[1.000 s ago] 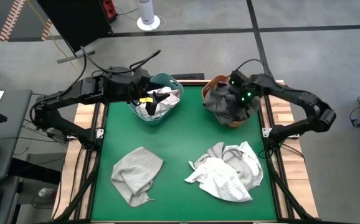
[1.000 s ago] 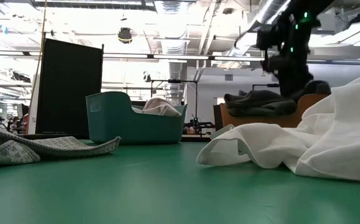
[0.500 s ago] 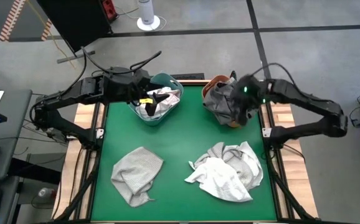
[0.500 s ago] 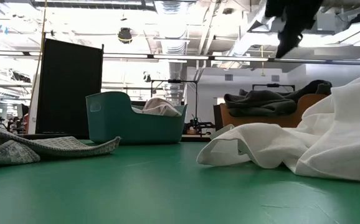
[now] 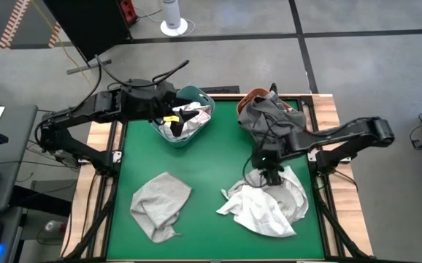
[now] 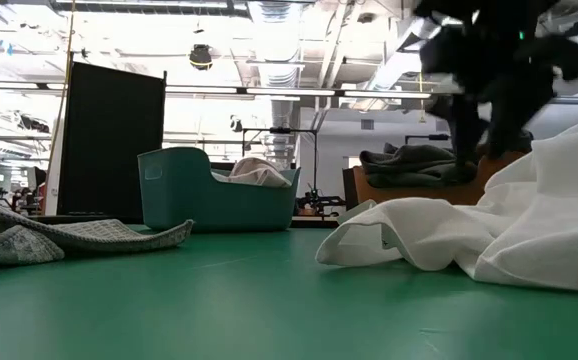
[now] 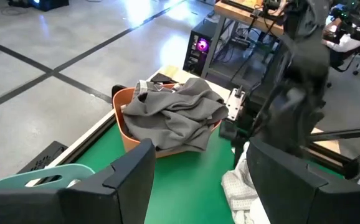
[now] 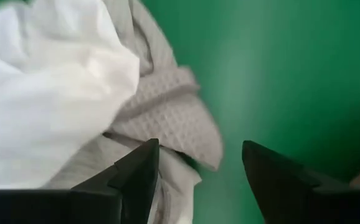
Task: Sort towels by color in basket
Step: Put the gray towel into the blue bin
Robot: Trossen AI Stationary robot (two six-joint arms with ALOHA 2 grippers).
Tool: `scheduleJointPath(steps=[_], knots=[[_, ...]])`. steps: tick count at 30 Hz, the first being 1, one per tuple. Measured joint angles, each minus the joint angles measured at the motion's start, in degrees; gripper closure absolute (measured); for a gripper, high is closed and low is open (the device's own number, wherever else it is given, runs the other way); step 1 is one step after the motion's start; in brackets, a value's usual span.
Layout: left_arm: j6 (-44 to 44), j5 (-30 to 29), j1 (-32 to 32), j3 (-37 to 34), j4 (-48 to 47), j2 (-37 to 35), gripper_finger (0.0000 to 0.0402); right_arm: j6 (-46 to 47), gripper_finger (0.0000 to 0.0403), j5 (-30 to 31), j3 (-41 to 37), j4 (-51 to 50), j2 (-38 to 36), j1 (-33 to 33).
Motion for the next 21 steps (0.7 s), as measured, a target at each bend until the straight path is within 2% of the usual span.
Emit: scheduleJointPath(steps=[6, 14, 18, 21], knots=[[-0.1, 0.0, -1.2, 0.0, 0.0, 0.0, 0.0162, -2.2, 0.0166, 0.2, -2.0, 2.0, 8.0, 2.1], [-0.3, 0.0, -4.3, 0.0, -0.1, 0.0, 0.0162, -3.9, 0.0221, 1.7, -2.0, 5.4, 15.3, 4.0], [-0.7, 0.0, -5.6, 0.0, -0.4, 0.0, 0.0162, -3.9, 0.0275, 2.4, -2.0, 5.8, 17.6, 4.2], [-1.1, 0.0, -6.2, 0.0, -0.6, 0.0, 0.0162, -3.9, 0.0346, 2.4, -2.0, 6.0, 18.0, 4.0]])
